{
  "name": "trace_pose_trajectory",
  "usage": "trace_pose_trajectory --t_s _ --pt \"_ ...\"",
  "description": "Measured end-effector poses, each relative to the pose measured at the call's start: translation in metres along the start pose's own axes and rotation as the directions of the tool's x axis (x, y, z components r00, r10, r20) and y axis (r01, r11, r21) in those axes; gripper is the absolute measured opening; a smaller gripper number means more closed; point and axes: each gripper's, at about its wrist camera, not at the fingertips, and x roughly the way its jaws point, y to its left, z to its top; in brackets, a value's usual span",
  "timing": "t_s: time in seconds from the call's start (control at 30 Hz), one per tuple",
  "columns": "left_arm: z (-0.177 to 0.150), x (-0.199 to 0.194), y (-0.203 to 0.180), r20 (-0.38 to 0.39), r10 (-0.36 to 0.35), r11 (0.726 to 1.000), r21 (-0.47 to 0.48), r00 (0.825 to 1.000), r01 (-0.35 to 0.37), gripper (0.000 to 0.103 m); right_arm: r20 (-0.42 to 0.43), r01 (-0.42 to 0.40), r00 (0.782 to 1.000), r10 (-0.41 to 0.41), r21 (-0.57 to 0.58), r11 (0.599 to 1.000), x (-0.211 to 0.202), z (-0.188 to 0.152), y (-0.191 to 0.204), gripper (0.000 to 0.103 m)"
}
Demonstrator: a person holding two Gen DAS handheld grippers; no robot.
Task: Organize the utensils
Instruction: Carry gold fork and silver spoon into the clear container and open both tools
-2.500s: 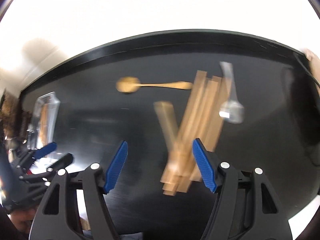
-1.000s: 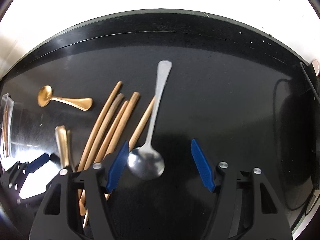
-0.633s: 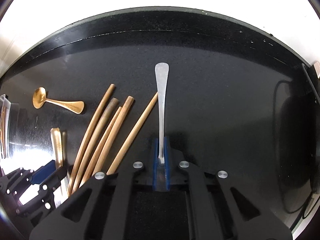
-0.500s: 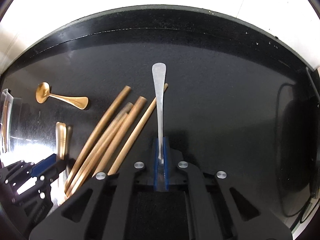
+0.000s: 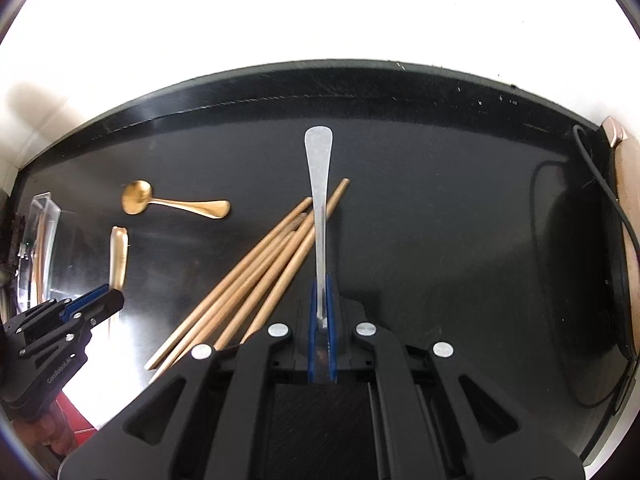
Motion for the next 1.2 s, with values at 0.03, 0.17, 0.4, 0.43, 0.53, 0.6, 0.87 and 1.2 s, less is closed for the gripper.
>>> trace_pose_trajectory --t_s 0.03,0.17,0.4,0.43,0.53,0.6,0.87,1.2 --pt "-0.003 -0.004 0.003 0.003 0.002 1.000 -0.004 1.000 -0.002 0.012 0.004 -0.006 1.000 0.006 -0.007 1.000 -0.005 -0.001 0.004 0.005" --pt "-0.012 -0.018 0.011 0.013 0.015 1.000 -0.002 1.000 -0.015 0.012 0.014 -0.025 1.000 0.025 -0.033 0.999 -0.015 -0.010 0.028 0.005" --pt "-0.028 -0.051 0.057 0.037 0.040 0.999 -0.023 0.999 -0.039 0.012 -0.016 -0.091 0.996 0.090 -0.102 0.991 -0.017 -0.027 0.103 0.005" --pt "-0.030 -0.055 0.066 0.037 0.043 0.999 -0.029 0.998 -0.042 0.012 -0.024 -0.102 0.995 0.100 -0.112 0.988 -0.016 -0.029 0.116 0.005" --pt "-0.036 -0.070 0.097 0.042 0.058 0.997 -0.053 0.997 -0.055 0.012 -0.042 -0.133 0.991 0.128 -0.156 0.979 -0.013 -0.035 0.160 0.005" --pt "-0.041 -0.079 0.123 0.047 0.066 0.995 -0.079 0.997 -0.063 0.012 -0.052 -0.154 0.988 0.147 -0.194 0.969 -0.012 -0.041 0.195 0.005" --pt "-0.055 -0.114 0.220 0.060 0.102 0.983 -0.160 0.993 -0.091 0.012 -0.096 -0.228 0.973 0.209 -0.303 0.925 -0.003 -0.053 0.315 0.005" --pt "-0.063 -0.154 0.336 0.102 0.155 0.953 -0.279 0.983 -0.121 0.012 -0.147 -0.318 0.948 0.282 -0.384 0.867 0.015 -0.051 0.449 0.005"
